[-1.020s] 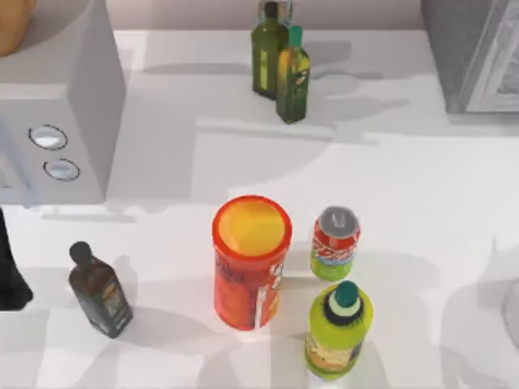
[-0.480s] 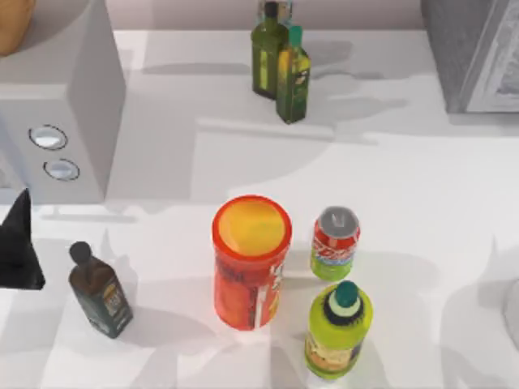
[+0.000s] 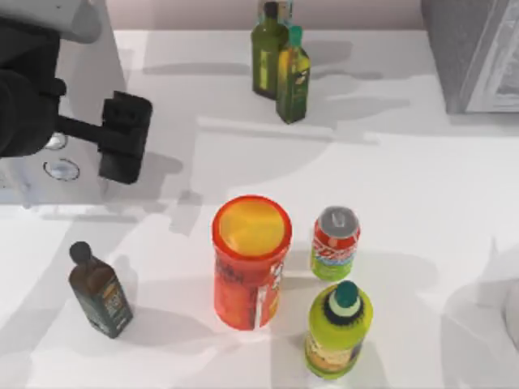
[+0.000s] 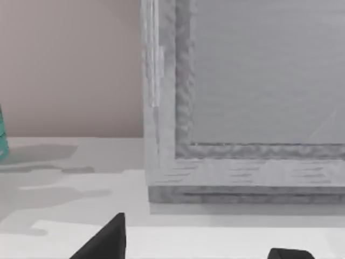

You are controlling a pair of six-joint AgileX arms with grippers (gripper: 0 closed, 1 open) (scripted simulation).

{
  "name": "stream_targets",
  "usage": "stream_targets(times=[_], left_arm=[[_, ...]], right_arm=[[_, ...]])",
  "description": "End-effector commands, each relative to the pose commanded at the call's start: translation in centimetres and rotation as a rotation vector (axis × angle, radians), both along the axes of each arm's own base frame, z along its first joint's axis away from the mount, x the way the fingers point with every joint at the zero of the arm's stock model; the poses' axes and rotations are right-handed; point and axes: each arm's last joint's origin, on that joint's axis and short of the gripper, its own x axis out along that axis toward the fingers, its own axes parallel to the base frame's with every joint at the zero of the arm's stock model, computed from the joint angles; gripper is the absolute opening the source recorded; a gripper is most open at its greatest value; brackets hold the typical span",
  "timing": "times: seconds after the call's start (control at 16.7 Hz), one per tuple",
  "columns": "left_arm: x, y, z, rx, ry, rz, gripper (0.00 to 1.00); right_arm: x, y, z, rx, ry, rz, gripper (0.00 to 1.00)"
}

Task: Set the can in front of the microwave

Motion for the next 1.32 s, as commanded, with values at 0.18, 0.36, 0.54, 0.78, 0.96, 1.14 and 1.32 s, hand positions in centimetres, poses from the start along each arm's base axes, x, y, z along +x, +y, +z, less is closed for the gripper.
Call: stream_targets(times=[0.18,0.36,0.54,0.78,0.96,1.14,1.32], left_arm=[[5.2,-6.2,0.4,0.11,0.217,-0.114,1.0],[9.1,-13.1,-1.9,0.235,0.404,-0.216,1.0],[10.8,-19.3,-5.3,0.346,0.537,-0.298,1.0],[10.7,-24.7,-9.0,0.442,0.629,-0.372,1.0],[10.2,-26.4,-10.2,0.473,0.654,-0.397,1.0],[10.2,-26.5,-10.3,0.476,0.655,-0.399,1.0],[10.3,-26.4,-10.4,0.474,0.656,-0.395,1.0]], right_arm=[[0.0,0.0,0.0,0.0,0.0,0.0,1.0],[0.0,0.0,0.0,0.0,0.0,0.0,1.0],[0.0,0.0,0.0,0.0,0.0,0.0,1.0],[0.0,0.0,0.0,0.0,0.0,0.0,1.0],[0.0,0.0,0.0,0.0,0.0,0.0,1.0],[0.0,0.0,0.0,0.0,0.0,0.0,1.0],[0.0,0.0,0.0,0.0,0.0,0.0,1.0]])
